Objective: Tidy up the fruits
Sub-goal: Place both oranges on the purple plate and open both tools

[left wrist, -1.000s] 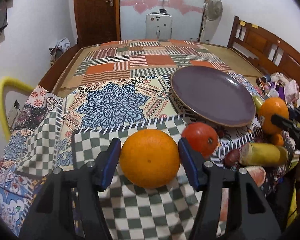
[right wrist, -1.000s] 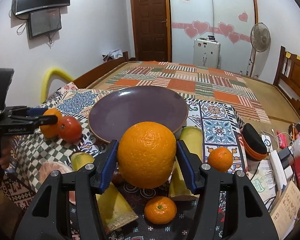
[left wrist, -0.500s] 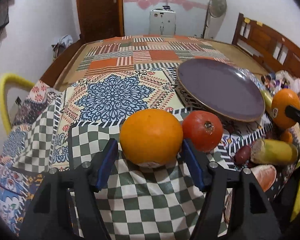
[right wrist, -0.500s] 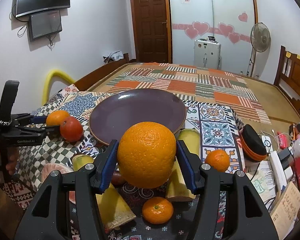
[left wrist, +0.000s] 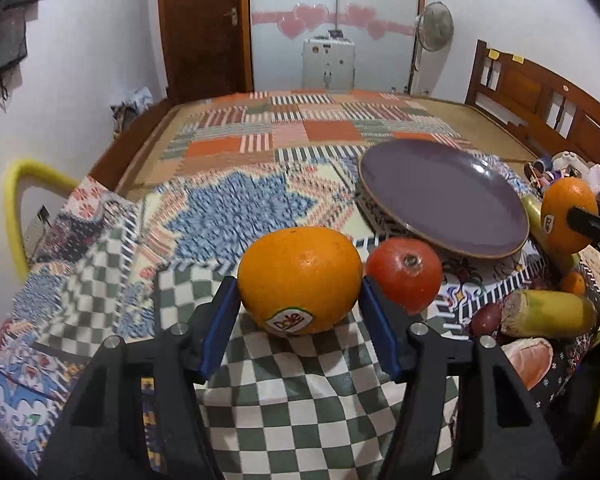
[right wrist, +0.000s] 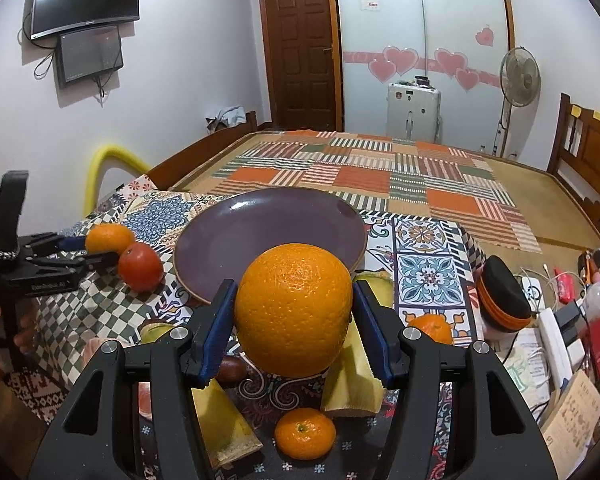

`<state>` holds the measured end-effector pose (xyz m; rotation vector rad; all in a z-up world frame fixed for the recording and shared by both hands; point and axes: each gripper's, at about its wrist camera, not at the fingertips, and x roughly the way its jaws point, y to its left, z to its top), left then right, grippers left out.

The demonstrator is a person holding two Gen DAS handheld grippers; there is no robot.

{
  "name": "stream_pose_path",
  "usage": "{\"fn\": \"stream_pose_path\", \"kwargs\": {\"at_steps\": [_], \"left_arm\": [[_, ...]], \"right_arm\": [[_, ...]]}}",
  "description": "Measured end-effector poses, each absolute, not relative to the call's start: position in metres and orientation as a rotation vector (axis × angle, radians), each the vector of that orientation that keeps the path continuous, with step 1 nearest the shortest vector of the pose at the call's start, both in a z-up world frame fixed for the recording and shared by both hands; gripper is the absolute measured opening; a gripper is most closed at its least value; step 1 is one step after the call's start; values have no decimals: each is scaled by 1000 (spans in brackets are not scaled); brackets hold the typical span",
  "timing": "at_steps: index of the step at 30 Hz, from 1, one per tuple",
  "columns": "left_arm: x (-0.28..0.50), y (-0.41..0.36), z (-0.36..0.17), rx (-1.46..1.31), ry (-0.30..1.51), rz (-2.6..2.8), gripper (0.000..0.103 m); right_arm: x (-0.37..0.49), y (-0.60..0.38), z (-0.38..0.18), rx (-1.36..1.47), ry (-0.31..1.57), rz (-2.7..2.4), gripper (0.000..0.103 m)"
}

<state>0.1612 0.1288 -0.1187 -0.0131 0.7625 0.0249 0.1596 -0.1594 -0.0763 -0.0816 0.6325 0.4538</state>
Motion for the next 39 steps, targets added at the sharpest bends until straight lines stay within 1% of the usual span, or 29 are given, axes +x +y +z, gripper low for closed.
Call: {"fn": "stream_pose_path", "kwargs": {"at_steps": [11,18,26,31,39], "left_arm": [[163,112,-63,-19,633,-18,60],[183,93,-45,-10,590,-52,60],[213,76,-41,-2,584,-78,60],[234,68,-42,14,595,-76,60],[273,59,-64,37,701,-94,60]], "right_arm": [[170,-157,-57,-95,576,456,55],[192,-154,-42,-91,546,468,55],[223,-144,-35,-102,543,470,55],[247,-138,-41,-102,579,481,55],[273,-130,-66,-140,694,466,55]]}}
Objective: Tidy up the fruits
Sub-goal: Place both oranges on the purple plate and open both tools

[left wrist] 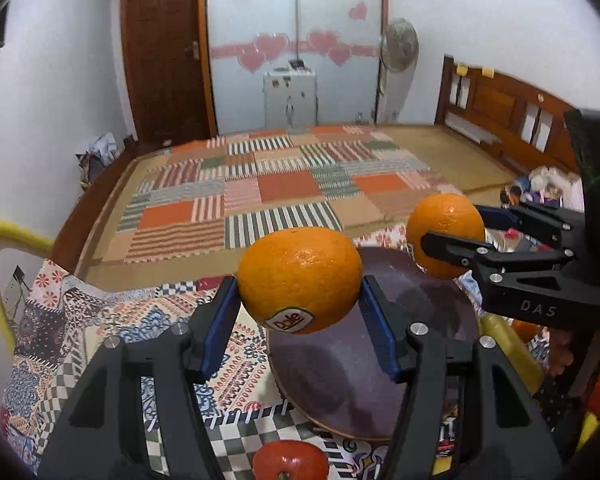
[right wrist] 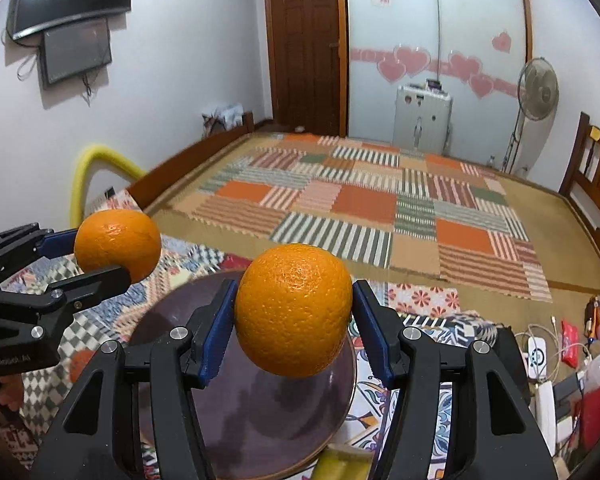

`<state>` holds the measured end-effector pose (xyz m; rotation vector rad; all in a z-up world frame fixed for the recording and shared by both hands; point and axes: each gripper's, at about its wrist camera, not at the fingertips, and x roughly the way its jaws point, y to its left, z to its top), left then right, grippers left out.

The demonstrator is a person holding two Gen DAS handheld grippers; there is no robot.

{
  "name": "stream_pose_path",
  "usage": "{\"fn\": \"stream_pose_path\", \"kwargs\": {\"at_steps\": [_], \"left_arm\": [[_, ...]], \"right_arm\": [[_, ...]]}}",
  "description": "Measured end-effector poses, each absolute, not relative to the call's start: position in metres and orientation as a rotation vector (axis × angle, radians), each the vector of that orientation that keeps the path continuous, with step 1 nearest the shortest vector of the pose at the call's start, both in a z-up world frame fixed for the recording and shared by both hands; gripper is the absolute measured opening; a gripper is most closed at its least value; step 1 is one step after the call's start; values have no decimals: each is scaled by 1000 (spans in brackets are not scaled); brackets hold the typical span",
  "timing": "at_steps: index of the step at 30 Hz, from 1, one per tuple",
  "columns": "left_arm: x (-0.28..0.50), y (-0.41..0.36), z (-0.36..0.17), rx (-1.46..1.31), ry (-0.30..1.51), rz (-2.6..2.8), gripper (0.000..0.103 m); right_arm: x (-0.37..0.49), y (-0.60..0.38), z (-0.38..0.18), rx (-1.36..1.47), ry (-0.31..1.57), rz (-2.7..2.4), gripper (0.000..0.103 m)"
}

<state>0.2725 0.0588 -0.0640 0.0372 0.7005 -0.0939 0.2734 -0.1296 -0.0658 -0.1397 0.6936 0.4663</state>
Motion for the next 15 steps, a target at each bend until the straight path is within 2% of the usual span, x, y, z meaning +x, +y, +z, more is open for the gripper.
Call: {"fn": "stream_pose_path", "kwargs": {"at_steps": [7,15], "left_arm": [[306,55,-93,36,852,-134,60],[319,54,-106,7,922,-135,61]], "right_arm": [[287,-124,-78,-195,793,479,55],[299,-122,-88,-202,859,485,55]]}}
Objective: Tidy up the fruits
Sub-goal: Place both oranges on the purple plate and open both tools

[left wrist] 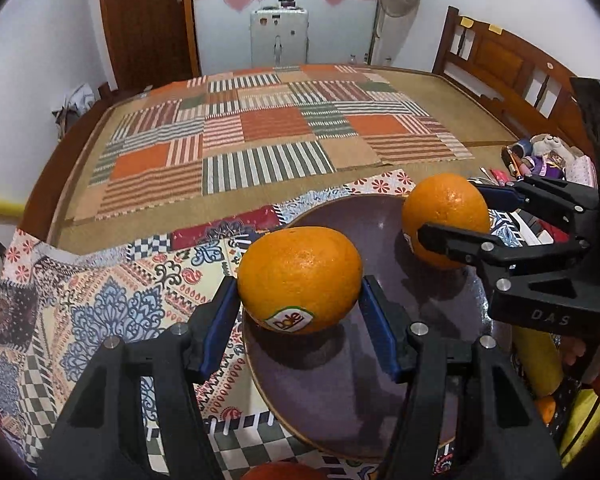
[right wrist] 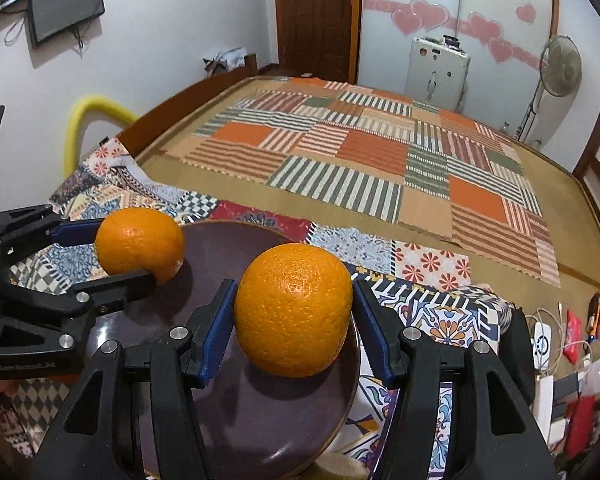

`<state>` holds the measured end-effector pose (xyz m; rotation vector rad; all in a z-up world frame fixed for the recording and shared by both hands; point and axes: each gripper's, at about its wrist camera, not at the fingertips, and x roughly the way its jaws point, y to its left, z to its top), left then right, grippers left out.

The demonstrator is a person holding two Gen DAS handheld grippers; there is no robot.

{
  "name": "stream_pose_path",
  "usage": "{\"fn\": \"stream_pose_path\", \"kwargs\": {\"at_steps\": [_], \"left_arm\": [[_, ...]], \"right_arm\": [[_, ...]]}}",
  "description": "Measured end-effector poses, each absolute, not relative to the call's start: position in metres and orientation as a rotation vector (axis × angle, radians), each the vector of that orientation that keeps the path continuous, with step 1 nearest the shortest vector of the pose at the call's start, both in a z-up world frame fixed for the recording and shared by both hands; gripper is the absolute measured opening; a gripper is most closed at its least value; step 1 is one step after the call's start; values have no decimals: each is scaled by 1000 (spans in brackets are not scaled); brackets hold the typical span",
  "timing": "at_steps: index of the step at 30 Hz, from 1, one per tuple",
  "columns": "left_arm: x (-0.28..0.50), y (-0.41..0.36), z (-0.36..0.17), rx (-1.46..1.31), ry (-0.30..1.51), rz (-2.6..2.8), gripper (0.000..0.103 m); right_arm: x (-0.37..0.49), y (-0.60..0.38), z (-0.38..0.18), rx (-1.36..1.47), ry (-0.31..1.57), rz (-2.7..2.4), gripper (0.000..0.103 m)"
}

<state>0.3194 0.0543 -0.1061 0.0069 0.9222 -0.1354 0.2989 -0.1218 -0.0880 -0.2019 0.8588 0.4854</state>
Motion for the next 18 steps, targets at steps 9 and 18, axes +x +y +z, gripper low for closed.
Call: {"fn": "stream_pose_path", "kwargs": {"at_steps": [9,18], "left_arm": [[323,51,-113,22,944,-147,61],[310,50,-104,26,910,-155,66]], "right_arm": [[301,-120,-87,-196,867,494,56],[289,-121,-74,-181,817,491,70]]}}
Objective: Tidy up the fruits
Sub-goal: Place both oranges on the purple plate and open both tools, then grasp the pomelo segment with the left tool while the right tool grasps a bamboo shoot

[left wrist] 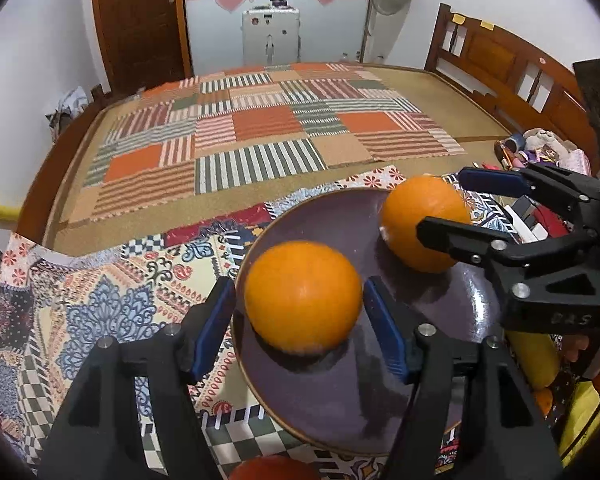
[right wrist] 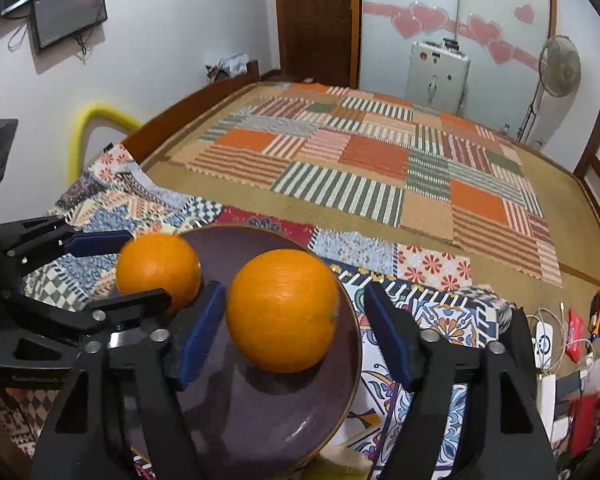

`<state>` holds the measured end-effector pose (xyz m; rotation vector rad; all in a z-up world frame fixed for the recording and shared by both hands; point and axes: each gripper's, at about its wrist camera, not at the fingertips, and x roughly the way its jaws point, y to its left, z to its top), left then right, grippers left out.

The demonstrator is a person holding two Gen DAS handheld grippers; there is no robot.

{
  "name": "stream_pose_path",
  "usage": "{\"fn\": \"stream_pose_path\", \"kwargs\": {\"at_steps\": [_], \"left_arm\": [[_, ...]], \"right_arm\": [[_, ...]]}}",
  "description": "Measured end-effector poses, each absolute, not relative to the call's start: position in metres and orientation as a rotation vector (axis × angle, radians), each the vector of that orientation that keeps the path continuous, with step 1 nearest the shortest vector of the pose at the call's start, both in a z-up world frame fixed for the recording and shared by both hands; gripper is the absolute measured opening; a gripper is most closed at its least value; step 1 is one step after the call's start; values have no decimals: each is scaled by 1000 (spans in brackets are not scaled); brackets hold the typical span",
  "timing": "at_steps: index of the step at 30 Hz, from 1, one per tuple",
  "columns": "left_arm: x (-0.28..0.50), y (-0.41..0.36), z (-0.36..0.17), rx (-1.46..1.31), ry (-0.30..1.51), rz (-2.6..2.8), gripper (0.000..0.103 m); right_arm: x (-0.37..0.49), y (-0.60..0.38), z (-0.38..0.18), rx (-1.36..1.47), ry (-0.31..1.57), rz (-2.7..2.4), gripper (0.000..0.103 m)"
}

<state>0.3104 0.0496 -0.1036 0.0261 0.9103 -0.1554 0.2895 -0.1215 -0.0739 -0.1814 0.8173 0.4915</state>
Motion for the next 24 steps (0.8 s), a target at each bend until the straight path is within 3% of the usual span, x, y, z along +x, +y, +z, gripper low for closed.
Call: {"fn": "stream_pose_path", "kwargs": {"at_steps": [24], "left_arm": [[175,64,-35,26,740,-61,70]], "right_arm": [[172,-155,-21,-170,630,471,70]]}}
